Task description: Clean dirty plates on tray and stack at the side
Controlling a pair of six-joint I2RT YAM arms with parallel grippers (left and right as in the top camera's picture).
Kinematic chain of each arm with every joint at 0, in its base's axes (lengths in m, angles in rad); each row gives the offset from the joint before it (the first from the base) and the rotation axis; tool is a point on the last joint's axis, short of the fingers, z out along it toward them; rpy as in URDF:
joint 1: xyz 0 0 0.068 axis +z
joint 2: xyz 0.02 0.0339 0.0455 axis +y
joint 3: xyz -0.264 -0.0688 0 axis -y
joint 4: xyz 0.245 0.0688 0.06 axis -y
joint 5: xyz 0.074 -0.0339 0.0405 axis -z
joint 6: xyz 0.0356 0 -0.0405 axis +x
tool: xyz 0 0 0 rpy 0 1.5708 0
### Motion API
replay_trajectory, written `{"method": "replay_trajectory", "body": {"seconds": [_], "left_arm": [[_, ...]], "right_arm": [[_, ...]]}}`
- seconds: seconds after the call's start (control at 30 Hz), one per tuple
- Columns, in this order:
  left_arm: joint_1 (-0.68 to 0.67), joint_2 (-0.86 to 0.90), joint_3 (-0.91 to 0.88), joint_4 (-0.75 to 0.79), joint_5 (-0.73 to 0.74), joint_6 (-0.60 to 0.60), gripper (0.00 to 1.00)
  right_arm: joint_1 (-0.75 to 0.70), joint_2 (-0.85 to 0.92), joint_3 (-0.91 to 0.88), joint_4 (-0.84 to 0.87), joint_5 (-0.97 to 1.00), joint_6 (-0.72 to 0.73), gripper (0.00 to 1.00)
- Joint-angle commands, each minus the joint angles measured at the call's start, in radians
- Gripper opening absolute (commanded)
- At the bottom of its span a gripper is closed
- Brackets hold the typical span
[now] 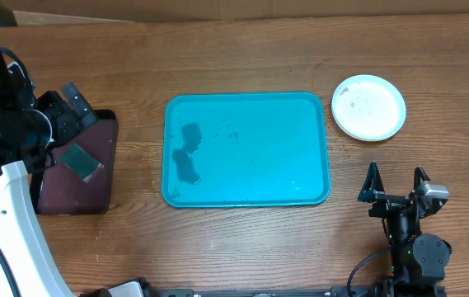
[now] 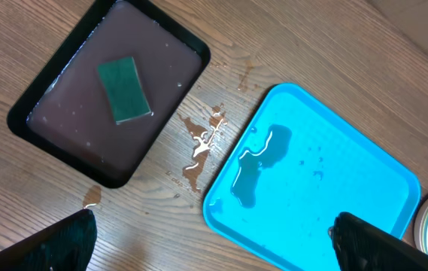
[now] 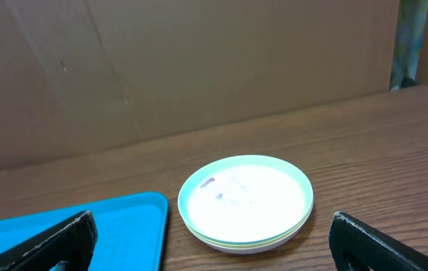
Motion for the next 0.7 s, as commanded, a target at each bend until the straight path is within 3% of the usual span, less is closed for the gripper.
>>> {"method": "replay_trajectory", "body": {"seconds": [0.0, 0.17, 0.3, 0.47, 0.67], "left_arm": [[-0.003, -0.002, 0.002, -0.020, -0.004, -0.004, 1.00], [-0.016, 0.004, -0.004, -0.055, -0.039, 0.000, 1.00], [-0.105, -0.019, -0.081, -0.002, -0.064, 0.131, 1.00], [-0.236, -0.121, -0.322, 0.282, -0.068, 0.203, 1.00], [-0.249, -0.291, -0.715, 0.587, -0.068, 0.217, 1.00]], "right_arm": [[-0.006, -0.010, -0.011, 0.006, 0.008, -0.007, 1.00], [-0.006, -0.010, -0.011, 0.006, 0.008, -0.007, 1.00], [-0.006, -0.010, -0.011, 0.006, 0.008, -0.007, 1.00], [-0.006, -0.010, -0.011, 0.006, 0.008, -0.007, 1.00], [-0.006, -0.010, -0.011, 0.006, 0.008, -0.007, 1.00]]}}
